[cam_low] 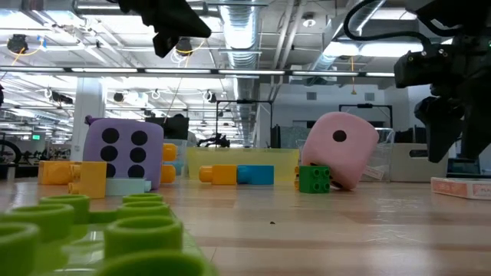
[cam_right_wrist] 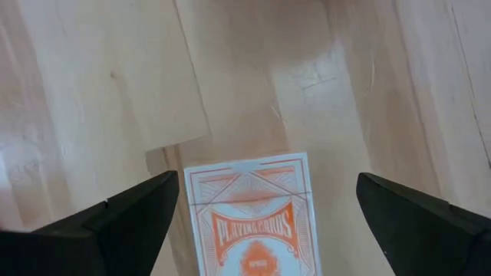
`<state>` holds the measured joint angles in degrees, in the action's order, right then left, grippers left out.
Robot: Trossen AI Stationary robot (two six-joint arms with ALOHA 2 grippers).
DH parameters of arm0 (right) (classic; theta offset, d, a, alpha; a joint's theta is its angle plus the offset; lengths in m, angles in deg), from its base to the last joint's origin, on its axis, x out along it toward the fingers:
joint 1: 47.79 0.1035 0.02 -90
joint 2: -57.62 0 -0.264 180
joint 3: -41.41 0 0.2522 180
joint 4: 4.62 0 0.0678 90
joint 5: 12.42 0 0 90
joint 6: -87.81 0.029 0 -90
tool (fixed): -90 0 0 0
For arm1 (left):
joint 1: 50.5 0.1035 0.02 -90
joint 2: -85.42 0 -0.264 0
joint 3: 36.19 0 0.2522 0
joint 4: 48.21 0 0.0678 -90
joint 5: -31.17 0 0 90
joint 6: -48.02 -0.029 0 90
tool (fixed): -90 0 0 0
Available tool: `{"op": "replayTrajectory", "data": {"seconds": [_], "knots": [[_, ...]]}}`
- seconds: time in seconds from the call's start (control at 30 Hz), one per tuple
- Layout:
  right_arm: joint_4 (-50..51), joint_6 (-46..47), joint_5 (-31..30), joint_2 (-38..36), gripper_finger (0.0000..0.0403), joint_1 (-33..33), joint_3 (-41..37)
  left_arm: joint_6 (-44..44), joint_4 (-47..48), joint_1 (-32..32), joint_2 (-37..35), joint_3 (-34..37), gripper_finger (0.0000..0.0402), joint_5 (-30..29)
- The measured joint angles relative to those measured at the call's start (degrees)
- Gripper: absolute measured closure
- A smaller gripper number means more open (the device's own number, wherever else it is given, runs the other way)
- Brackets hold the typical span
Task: Pick & Place Toys
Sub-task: Put the orange deck of cards into the transparent bin
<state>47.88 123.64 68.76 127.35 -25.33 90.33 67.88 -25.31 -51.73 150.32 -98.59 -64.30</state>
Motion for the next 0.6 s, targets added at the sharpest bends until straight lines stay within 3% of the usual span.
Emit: {"op": "replayTrajectory", "data": {"seconds": [0.27,0.6], "knots": [[1.28,0.15,3.17,2.92,0.0012,0.00,0.00,0.09,0.29,0.01,0.00,0.00,0.0402,0.01],[1.39,-1.55,6.49,15.19,0.0012,-0.07,0.66,0.11,0.30,0.00,-0.01,0.00,0.0402,0.01]]}}
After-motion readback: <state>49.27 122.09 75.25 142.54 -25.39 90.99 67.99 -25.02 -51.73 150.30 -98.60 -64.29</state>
